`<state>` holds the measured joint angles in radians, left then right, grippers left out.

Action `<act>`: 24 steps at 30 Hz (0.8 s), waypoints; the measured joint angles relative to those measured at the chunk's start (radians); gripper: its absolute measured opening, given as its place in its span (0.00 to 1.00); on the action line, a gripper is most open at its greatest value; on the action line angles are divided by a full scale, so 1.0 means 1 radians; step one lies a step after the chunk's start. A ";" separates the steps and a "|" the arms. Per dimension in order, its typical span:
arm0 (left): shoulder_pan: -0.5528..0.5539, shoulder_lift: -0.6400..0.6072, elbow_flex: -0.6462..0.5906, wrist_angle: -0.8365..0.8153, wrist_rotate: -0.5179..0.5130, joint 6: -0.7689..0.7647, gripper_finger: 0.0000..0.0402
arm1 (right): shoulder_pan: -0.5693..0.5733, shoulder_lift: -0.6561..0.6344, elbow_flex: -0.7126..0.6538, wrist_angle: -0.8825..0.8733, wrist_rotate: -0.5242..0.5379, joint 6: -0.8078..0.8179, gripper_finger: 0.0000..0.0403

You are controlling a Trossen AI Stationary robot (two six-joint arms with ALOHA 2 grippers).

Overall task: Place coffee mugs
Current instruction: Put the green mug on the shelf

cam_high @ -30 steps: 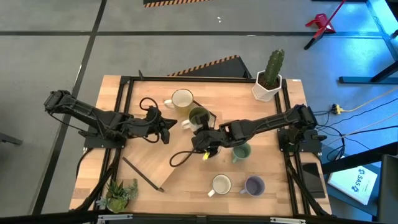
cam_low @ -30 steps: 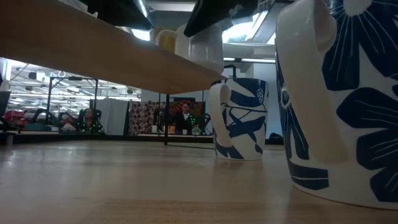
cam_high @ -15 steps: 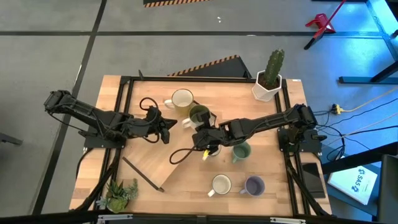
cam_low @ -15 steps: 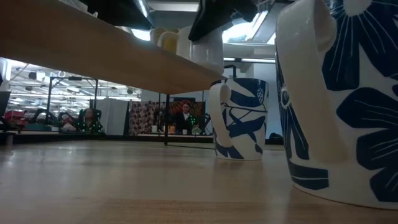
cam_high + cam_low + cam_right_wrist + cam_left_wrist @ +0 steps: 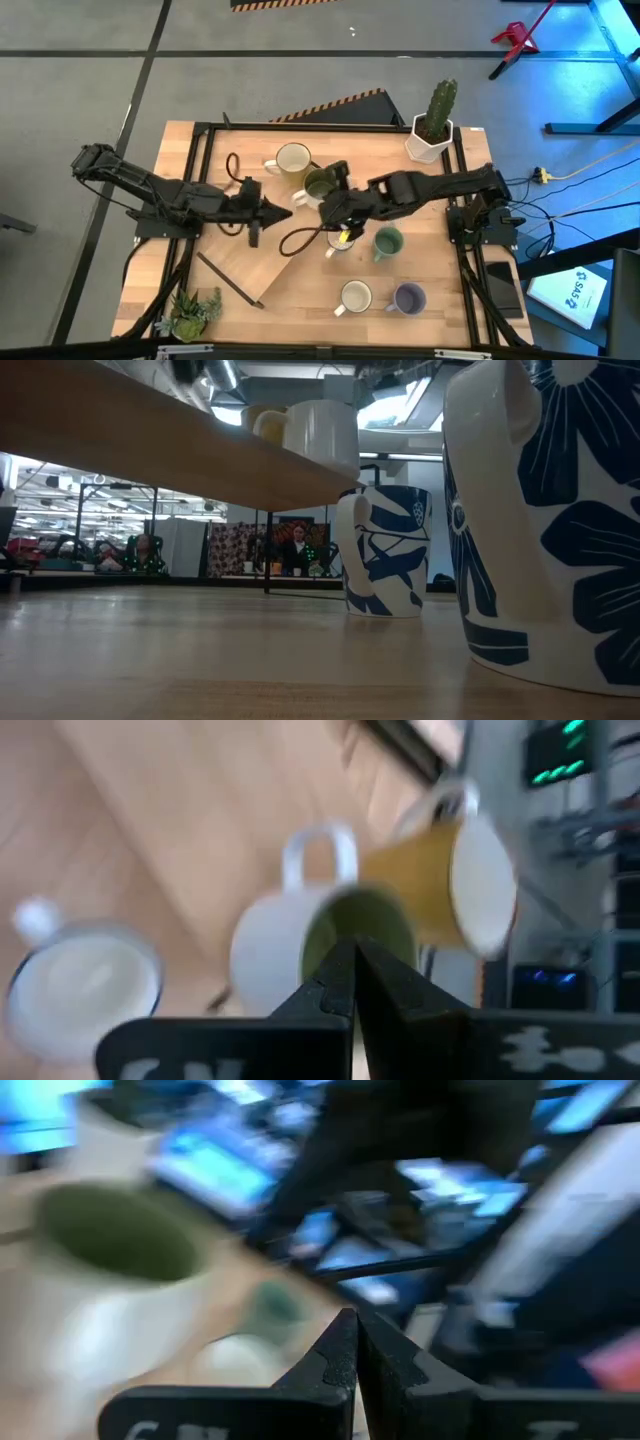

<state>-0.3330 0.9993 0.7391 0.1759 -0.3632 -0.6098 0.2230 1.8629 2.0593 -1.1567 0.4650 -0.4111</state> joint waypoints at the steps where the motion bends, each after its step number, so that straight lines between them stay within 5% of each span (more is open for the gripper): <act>1: -0.009 0.000 0.000 0.053 0.045 0.015 0.00 | 0.000 -0.001 0.024 -0.075 -0.014 0.030 0.00; 6: -0.075 0.000 0.001 0.371 0.221 0.075 0.00 | 0.068 -0.029 0.048 -0.430 -0.030 0.194 0.03; 10: -0.131 0.001 0.045 0.452 0.223 0.154 0.00 | 0.187 -0.122 -0.033 -0.357 -0.018 0.298 0.05; 17: -0.194 0.015 0.170 0.319 0.168 0.335 0.04 | 0.319 -0.190 -0.236 -0.376 -0.037 0.669 0.23; 24: -0.208 0.016 0.210 0.079 0.199 0.338 0.21 | 0.368 -0.197 -0.549 -0.283 -0.102 0.752 0.55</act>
<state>-0.5407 1.0157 0.9491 0.2548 -0.1643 -0.2721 0.5907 1.6657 1.5107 -1.4399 0.3627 0.3412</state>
